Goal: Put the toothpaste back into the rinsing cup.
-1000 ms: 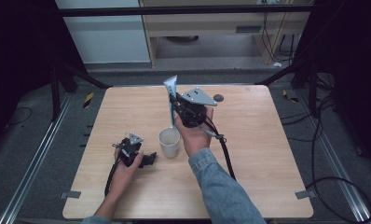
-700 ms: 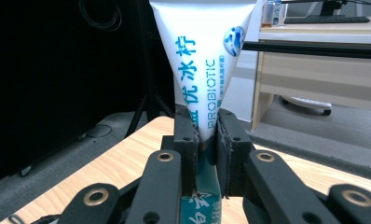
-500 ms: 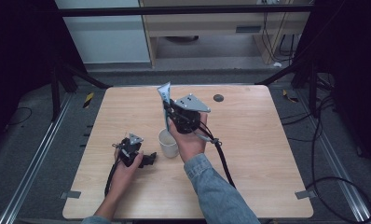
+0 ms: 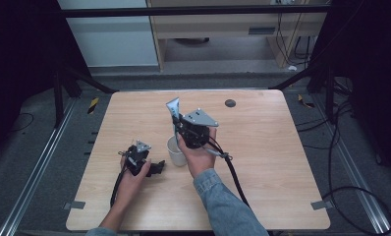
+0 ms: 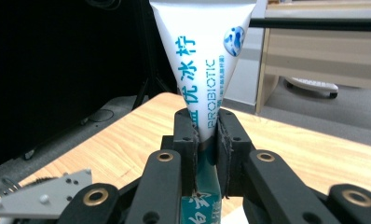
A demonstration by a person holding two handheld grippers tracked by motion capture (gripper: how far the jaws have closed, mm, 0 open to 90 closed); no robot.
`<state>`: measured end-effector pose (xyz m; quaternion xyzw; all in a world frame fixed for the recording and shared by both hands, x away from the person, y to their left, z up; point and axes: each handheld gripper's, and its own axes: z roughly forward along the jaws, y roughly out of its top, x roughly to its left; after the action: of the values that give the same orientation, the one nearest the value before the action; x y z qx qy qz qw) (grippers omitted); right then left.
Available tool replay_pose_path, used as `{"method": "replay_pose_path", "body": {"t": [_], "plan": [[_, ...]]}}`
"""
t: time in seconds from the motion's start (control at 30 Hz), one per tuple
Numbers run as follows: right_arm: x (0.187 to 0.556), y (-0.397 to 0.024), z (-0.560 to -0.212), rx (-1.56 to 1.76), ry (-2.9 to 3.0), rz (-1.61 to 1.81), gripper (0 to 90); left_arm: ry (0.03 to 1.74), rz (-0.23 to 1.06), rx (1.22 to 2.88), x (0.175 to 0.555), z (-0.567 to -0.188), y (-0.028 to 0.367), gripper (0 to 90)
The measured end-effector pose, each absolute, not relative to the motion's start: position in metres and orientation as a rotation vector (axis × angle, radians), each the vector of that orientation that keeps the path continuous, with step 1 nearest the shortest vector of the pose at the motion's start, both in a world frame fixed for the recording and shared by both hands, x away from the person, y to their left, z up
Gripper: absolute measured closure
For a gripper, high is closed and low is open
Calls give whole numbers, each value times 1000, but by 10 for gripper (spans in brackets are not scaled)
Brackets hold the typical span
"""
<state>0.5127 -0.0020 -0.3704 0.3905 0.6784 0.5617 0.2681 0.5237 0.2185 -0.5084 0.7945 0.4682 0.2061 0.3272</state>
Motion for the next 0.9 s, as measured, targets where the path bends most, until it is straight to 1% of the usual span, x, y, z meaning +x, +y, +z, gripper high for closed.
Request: {"method": "replay_pose_path", "body": {"t": [0.33,0.9], "plan": [[515,-1,-395,1079,1858,1487,797,1226,540,2081,524,-508,219,0],[518,4,-415,1118,1893,1468,795,1231,538,2075,524,-509,218,0]]}}
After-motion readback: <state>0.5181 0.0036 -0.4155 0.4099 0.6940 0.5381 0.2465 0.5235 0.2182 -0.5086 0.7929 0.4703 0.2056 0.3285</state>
